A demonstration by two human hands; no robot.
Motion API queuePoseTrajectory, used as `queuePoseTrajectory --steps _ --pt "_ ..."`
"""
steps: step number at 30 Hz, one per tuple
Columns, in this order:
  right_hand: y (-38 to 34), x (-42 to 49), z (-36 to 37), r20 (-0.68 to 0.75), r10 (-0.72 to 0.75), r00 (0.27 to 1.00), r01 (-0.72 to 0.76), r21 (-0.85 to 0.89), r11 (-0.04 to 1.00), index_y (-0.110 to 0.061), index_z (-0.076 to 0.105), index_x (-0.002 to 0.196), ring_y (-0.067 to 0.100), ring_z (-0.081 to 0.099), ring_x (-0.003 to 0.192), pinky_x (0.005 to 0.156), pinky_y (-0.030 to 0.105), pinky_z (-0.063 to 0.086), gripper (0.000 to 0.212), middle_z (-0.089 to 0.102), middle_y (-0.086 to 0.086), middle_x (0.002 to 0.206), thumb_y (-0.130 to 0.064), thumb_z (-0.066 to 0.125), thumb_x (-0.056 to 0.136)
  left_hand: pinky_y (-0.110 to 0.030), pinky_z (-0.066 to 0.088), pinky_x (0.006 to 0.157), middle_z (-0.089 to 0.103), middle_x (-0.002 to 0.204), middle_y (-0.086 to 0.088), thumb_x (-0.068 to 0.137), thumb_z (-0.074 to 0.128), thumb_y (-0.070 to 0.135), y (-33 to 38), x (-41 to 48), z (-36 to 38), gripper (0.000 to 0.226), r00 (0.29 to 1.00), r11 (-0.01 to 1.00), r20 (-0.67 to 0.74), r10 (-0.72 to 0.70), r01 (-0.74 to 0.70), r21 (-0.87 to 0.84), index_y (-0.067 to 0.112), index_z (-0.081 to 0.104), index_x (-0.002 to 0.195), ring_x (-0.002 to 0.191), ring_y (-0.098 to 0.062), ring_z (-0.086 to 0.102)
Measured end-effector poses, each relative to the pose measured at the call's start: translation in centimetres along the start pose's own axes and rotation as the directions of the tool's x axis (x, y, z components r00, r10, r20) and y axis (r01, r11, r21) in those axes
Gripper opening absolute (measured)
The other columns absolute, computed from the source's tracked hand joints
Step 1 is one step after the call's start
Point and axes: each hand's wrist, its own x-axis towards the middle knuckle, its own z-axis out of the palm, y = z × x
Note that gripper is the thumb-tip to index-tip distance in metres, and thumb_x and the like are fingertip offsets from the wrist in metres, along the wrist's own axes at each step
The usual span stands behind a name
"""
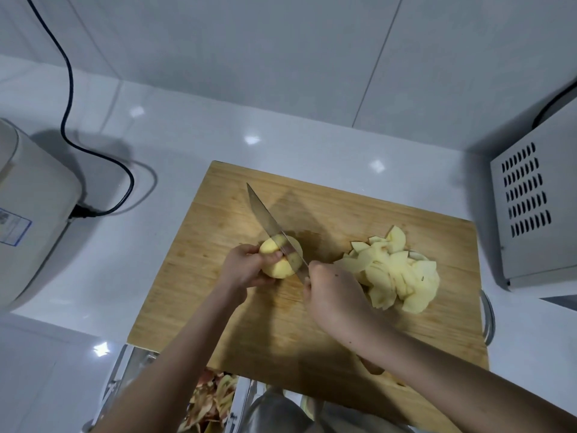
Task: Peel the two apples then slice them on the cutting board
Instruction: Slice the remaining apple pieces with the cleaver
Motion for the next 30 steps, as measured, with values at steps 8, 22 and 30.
queuePoseTrajectory --steps 8,22,30 --pt "0.1 2.8 1.5 0.055 0.047 0.997 -0.048 0.009 0.999 -0.01 0.06 0.097 0.015 0.06 0.076 0.063 0.025 0.048 0.01 0.06 0.002 0.085 -0.015 0.052 0.093 -0.038 0.06 0.063 0.069 0.094 -0.019 0.074 0.079 0.009 0.6 0.1 0.0 0.025 1.0 0.999 0.016 -0.011 0.011 0.042 0.002 0.063 0.092 0.083 -0.031 0.07" --pt "2.0 3.2 4.2 -0.066 0.027 0.997 -0.018 0.132 0.991 -0.017 0.056 0.087 0.0 0.043 0.05 0.045 0.012 0.027 0.015 0.045 -0.012 0.063 -0.024 0.046 0.097 -0.035 0.051 0.06 0.055 0.107 -0.019 0.089 0.047 0.008 0.9 0.4 -3.0 0.027 0.995 0.996 -0.044 -0.085 0.084 -0.017 0.002 0.054 0.115 0.094 -0.032 0.056" --pt "2.9 0.9 0.4 -0.153 0.083 0.985 -0.031 0.312 0.95 -0.019 0.049 0.07 0.007 0.049 0.048 0.042 0.018 0.034 0.025 0.051 -0.004 0.058 -0.024 0.05 0.094 -0.043 0.053 0.082 0.051 0.13 -0.017 0.098 0.041 0.02 3.5 3.0 -3.9 0.042 0.963 0.904 -0.115 0.244 -0.183 0.387 0.01 0.039 0.139 0.102 -0.029 0.055"
